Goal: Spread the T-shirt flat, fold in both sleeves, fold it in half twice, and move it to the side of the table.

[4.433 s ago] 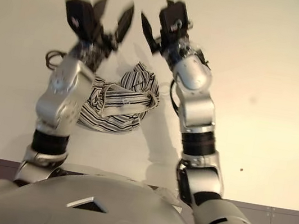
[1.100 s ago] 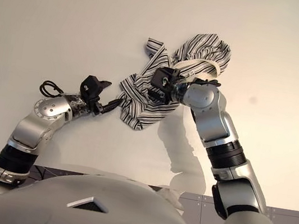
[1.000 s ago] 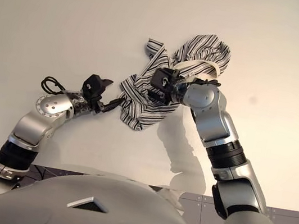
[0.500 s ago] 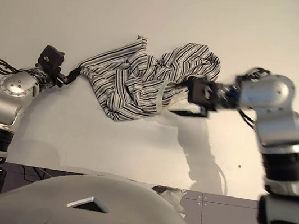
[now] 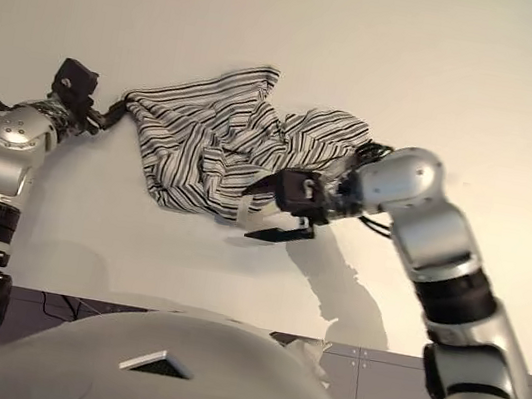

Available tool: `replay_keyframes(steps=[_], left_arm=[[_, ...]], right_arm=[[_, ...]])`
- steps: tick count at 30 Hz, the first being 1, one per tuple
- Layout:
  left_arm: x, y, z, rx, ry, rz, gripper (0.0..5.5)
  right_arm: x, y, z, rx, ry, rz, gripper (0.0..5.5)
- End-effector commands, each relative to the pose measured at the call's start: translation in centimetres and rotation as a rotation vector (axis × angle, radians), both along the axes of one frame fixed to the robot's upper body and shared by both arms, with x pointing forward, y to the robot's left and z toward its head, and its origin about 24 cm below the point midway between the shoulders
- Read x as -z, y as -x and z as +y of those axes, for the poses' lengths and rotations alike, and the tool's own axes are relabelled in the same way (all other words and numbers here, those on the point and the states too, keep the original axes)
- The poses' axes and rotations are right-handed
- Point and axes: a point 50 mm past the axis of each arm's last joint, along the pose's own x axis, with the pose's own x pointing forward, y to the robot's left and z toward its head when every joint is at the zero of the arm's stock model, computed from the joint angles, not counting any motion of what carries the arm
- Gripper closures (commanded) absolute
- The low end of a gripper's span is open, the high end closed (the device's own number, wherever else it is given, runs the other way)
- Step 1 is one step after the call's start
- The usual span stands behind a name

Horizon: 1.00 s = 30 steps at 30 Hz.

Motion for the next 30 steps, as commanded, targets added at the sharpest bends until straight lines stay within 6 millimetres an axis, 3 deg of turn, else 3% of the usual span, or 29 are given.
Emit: replay_keyframes(steps=[1, 4, 6, 7, 9, 11, 13, 15, 17, 19, 24, 27, 30], left_arm=[[2.4, 1.6, 3.4, -0.155, -0.078, 0.115, 2.03], [-0.1, 0.7, 2.7, -0.135, 0.017, -0.025, 2.03], [-2.9, 0.4, 1.1, -0.079, 0.11, -0.14, 2.03], [-4.2, 0.3, 0.5, -0.058, 0.144, -0.183, 2.03], [-7.1, -0.3, -1.8, 0.033, 0.222, -0.265, 2.03], [-9.0, -0.5, -5.7, 0.196, 0.307, -0.277, 2.03], [-8.7, 0.3, -9.8, 0.368, 0.384, -0.184, 2.03], [-4.5, 3.1, -12.5, 0.53, 0.282, 0.062, 2.03], [-0.3, 5.9, -12.2, 0.576, 0.107, 0.262, 2.03], [1.9, 8.2, -10.7, 0.589, -0.035, 0.372, 2.03], [1.8, 12.5, -7.0, 0.604, -0.115, 0.477, 2.03], [0.4, 14.9, -6.5, 0.539, 0.004, 0.47, 2.03], [-0.5, 17.0, -5.7, 0.458, 0.084, 0.499, 2.03]], right_arm=[[0.7, 0.2, -1.4, -0.022, 0.093, -0.049, 2.28], [-0.1, -4.4, 1.6, 0.349, -0.127, -0.181, 2.28], [-0.2, -8.2, 2.7, 0.691, -0.236, -0.203, 2.28], [0.1, -9.2, 3.0, 0.782, -0.248, -0.195, 2.28], [2.6, -10.1, 3.5, 0.86, -0.15, -0.212, 2.28], [6.0, -9.6, 3.8, 0.814, 0.022, -0.24, 2.28], [8.3, -8.9, 3.7, 0.762, 0.14, -0.23, 2.28], [9.3, -8.8, 3.4, 0.739, 0.207, -0.227, 2.28], [9.5, -9.2, 2.8, 0.779, 0.239, -0.244, 2.28], [9.5, -9.7, 1.8, 0.87, 0.259, -0.264, 2.28], [10.3, -10.0, -4.4, 1.346, 0.352, -0.276, 2.28], [10.4, -8.7, -8.5, 1.611, 0.405, -0.317, 2.28], [9.0, -6.8, -9.0, 1.73, 0.293, -0.309, 2.28]])
